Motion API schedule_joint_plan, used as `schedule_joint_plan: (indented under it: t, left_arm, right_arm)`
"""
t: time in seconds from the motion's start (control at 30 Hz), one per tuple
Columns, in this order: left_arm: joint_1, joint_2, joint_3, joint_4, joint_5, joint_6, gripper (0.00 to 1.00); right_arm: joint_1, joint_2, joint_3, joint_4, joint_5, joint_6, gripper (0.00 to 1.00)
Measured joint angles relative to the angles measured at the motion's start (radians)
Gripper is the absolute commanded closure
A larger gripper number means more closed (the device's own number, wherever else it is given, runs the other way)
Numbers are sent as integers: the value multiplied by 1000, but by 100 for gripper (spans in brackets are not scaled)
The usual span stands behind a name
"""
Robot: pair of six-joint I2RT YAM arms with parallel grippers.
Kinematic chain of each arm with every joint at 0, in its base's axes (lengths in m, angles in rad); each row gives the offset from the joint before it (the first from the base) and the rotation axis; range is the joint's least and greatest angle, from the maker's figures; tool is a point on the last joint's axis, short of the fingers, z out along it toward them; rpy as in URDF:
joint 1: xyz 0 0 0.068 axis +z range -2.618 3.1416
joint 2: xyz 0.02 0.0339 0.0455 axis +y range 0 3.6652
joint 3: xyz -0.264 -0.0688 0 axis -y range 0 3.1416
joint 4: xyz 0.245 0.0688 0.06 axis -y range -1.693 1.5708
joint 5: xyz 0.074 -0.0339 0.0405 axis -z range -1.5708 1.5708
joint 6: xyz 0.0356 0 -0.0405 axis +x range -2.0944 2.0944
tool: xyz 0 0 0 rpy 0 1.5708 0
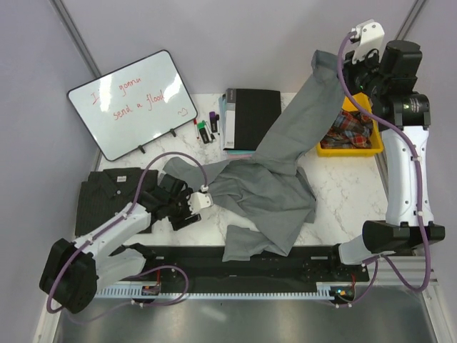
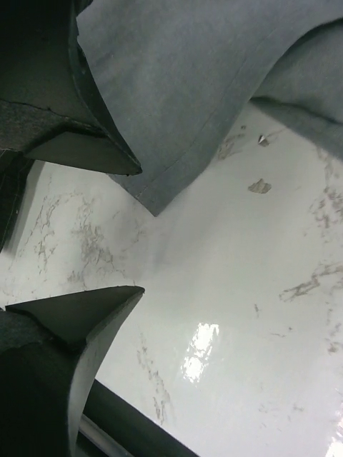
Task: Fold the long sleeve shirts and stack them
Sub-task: Flatten the shirt out
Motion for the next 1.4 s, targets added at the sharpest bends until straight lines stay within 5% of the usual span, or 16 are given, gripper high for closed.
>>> schedule_joint_plan:
  t: [0.33, 0.47, 0.53, 0.77, 1.1, 1.4]
  left_arm:
    - [-19, 161, 18, 85, -135, 3, 38]
    - [-19, 201, 35, 103, -137, 4, 70]
    - [-19, 224, 43, 112, -137, 7, 97]
    - [-7, 200, 133, 18, -143, -15, 98]
    - [-1, -66, 842, -73, -165, -157, 98]
    - [0, -186, 1153, -143, 2, -232, 98]
  right_arm:
    - [0, 32, -35, -53, 4, 10, 100]
    - [0, 31, -34, -52, 11, 11, 100]
    - [0, 31, -34, -49, 19, 14, 100]
    - [0, 26, 27, -35, 51, 41, 100]
    - [0, -77, 324, 129, 202, 137, 100]
    - [0, -316, 444, 479, 335, 124, 100]
